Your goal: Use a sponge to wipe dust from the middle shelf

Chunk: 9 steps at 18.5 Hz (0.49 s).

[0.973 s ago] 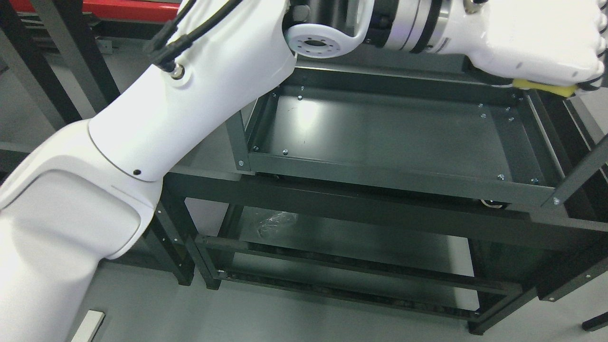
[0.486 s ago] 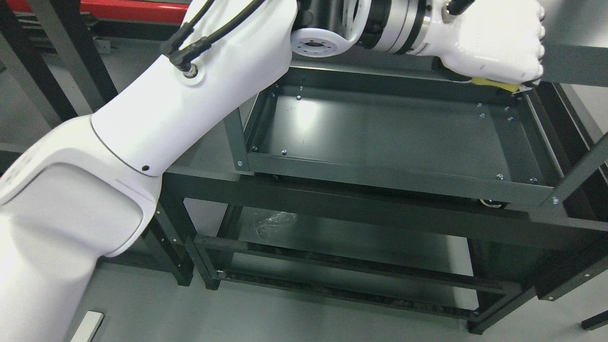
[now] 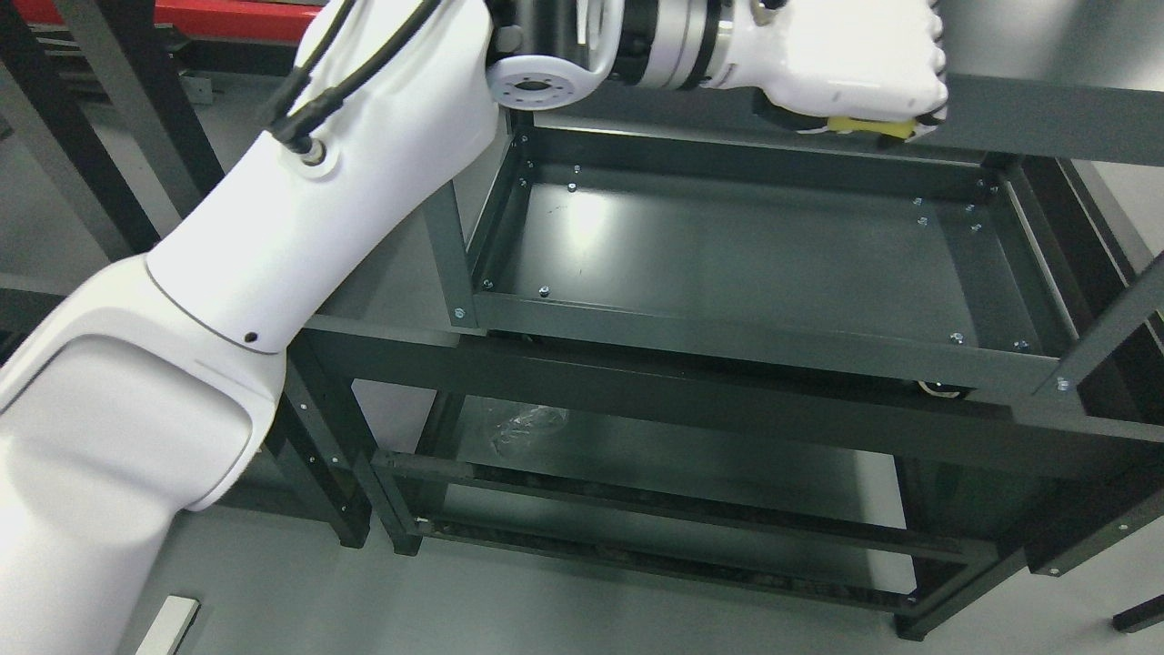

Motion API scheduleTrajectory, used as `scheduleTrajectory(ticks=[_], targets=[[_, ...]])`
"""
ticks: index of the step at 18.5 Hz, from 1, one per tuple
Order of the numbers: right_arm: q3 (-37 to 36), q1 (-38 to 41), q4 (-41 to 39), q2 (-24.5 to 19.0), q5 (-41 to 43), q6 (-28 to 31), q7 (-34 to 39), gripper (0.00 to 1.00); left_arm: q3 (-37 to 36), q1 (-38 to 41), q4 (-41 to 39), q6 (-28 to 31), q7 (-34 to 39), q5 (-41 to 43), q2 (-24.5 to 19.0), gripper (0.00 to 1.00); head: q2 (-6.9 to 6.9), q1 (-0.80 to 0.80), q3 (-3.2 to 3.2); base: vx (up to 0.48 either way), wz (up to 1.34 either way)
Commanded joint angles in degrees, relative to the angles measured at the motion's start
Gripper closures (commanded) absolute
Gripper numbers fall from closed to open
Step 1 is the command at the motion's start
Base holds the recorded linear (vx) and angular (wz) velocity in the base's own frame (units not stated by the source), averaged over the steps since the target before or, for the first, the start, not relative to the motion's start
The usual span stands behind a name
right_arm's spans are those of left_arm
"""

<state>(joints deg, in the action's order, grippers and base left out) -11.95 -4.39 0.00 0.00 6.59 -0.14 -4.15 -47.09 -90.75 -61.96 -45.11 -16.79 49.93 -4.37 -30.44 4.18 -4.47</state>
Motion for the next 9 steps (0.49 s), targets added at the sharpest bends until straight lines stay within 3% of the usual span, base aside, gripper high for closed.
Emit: scheduleTrajectory(ticks=[1,9], targets=[[0.00,-0.01,-1.00,1.00,0.00,4.19,-0.07,0.00,16.04,6.19,-8.51,0.11,-2.01,-0.18,-12.57,1.00,0.00,0.00,0.00,0.000,0.00],[0.00,-0.01,-1.00,1.00,0.00,4.19,0.02,0.00,30.02,15.34,-14.15,0.11,-5.71,-5.10,-22.95,1.00,0.00,0.00,0.00,0.000,0.00]])
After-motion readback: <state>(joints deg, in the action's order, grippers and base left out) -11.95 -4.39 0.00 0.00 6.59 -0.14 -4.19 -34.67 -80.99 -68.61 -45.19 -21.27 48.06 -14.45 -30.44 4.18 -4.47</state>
